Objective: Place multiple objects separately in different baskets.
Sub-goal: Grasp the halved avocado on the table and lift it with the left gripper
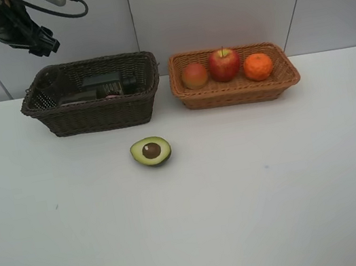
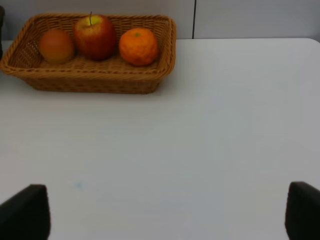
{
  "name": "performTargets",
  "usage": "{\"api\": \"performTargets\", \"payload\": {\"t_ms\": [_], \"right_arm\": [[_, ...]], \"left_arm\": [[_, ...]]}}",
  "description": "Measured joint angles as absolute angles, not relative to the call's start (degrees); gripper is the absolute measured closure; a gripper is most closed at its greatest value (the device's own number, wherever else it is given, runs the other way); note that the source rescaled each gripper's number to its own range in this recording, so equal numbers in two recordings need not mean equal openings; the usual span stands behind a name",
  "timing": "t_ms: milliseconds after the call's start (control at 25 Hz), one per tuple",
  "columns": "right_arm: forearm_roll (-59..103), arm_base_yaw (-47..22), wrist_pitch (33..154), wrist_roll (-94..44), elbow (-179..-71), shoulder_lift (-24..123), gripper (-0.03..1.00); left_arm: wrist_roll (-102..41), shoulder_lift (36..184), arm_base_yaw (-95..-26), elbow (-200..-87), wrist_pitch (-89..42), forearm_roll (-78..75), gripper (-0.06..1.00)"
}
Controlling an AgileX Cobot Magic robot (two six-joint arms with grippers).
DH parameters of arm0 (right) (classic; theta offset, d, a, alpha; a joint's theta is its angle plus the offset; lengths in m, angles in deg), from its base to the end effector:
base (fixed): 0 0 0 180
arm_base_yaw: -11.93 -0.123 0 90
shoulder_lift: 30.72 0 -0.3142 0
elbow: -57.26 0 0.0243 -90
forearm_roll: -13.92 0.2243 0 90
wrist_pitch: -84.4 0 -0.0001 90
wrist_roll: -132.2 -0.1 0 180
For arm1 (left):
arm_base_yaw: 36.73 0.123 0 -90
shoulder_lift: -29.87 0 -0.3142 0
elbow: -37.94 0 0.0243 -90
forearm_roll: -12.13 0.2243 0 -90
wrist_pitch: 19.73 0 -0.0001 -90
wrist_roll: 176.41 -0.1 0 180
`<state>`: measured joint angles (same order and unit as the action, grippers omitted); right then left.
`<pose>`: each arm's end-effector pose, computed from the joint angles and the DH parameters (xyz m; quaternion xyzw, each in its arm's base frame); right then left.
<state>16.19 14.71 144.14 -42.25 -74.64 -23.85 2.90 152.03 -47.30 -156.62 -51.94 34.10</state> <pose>-0.0512 0.0059 0.2674 -0.0212 0.8416 -0.0194 0.5393 0.4500 -0.0636 0.2716 0.2064 0.9060 0.1212 0.3490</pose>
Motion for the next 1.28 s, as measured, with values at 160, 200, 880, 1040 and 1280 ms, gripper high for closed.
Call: {"api": "performTargets", "payload": {"t_ms": [160, 200, 880, 1040, 1280], "right_arm": [[16.2, 14.7, 144.1, -42.2, -74.6, -23.8, -0.03], [16.2, 14.7, 144.1, -42.2, -74.6, -23.8, -0.03], [16.2, 14.7, 144.1, -42.2, -74.6, -23.8, -0.03], [16.2, 14.7, 144.1, -42.2, -74.6, -23.8, -0.03], [16.2, 14.7, 144.1, -42.2, -74.6, -23.8, -0.03]], "left_arm": [[1.9, 152.0, -47.3, -156.6, -51.9, 33.9, 0.04], [1.7, 152.0, -47.3, -156.6, -51.9, 33.9, 0.04], [-2.8, 152.0, -47.3, -156.6, -53.7, 32.7, 0.00], [-3.5, 150.8, -47.8, -156.6, -53.8, 32.0, 0.00], [-3.7, 148.3, -50.9, -156.6, -55.1, 30.7, -0.01]]}}
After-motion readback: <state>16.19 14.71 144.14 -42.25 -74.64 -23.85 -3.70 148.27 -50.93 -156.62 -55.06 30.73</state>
